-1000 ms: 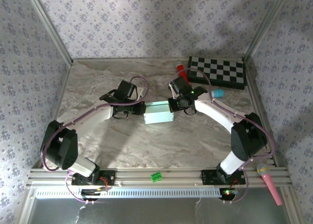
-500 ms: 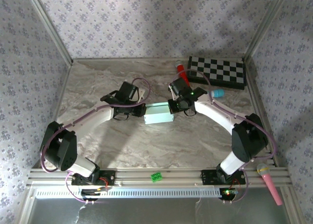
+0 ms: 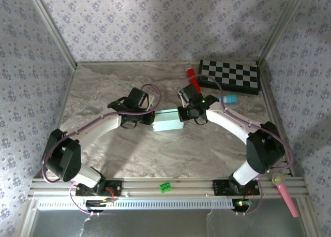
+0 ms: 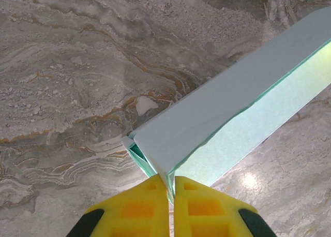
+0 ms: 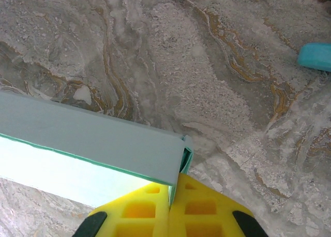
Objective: Fold the paper box
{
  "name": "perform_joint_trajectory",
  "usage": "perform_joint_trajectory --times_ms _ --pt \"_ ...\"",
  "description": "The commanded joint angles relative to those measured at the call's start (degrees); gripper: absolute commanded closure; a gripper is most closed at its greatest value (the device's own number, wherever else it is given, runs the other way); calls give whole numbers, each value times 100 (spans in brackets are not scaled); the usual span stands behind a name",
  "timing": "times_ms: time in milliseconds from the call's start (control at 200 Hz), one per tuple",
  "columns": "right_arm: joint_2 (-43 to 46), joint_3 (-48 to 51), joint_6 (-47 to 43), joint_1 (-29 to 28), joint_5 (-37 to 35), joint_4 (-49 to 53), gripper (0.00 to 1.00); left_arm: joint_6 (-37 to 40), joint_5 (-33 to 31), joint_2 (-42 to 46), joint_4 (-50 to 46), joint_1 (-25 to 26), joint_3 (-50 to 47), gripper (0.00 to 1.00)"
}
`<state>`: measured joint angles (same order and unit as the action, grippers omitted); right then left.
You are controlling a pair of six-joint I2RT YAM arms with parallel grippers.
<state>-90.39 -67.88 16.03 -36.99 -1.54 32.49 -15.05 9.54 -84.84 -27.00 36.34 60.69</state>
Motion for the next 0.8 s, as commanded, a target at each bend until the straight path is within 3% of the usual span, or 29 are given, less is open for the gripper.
perform_joint_trajectory --times_ms 0,260,420,795 --pt "-365 380 45 -430 1010 390 98 73 503 -193 -404 264 -254 92" --pt "-270 442 133 -499 849 329 99 13 566 -76 -291 269 -296 89" --pt "-251 312 181 -491 770 334 98 -58 541 86 -185 260 -203 78" --pt "-228 231 243 -490 629 381 97 -195 330 328 -165 207 -101 74"
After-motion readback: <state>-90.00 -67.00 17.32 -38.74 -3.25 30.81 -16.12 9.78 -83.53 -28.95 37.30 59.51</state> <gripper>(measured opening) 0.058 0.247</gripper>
